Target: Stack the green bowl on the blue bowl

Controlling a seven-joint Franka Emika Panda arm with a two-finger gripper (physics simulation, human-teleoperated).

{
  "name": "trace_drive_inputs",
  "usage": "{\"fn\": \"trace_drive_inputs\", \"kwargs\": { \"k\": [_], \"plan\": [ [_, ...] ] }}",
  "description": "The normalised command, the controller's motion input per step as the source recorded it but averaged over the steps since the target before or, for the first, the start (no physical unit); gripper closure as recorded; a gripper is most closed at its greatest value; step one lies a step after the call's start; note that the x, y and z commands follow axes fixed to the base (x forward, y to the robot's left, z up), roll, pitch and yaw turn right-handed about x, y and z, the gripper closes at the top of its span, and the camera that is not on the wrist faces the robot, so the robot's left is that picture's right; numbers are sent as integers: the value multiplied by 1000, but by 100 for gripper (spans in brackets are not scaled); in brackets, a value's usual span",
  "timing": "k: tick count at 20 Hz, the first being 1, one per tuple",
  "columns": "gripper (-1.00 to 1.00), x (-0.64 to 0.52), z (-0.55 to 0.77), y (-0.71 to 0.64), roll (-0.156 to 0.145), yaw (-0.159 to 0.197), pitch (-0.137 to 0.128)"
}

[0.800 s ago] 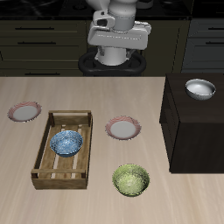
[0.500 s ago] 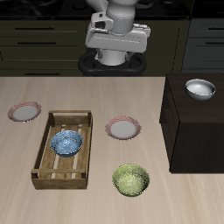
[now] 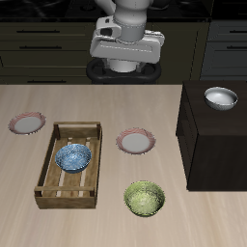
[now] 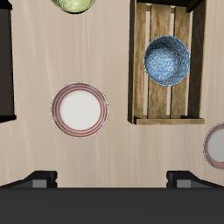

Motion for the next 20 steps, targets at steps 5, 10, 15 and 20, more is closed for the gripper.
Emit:
{"fn": "trace_drive_inputs", "kwargs": {
  "k": [5, 10, 15, 20],
  "plan": [
    [-100, 341, 27, 3, -2, -5, 4],
    [-100, 401, 72, -42, -27, -15, 11],
    [-100, 373, 67, -56, -7, -14, -7],
    [-100, 364, 17, -9, -24, -6, -4]
  ]
}}
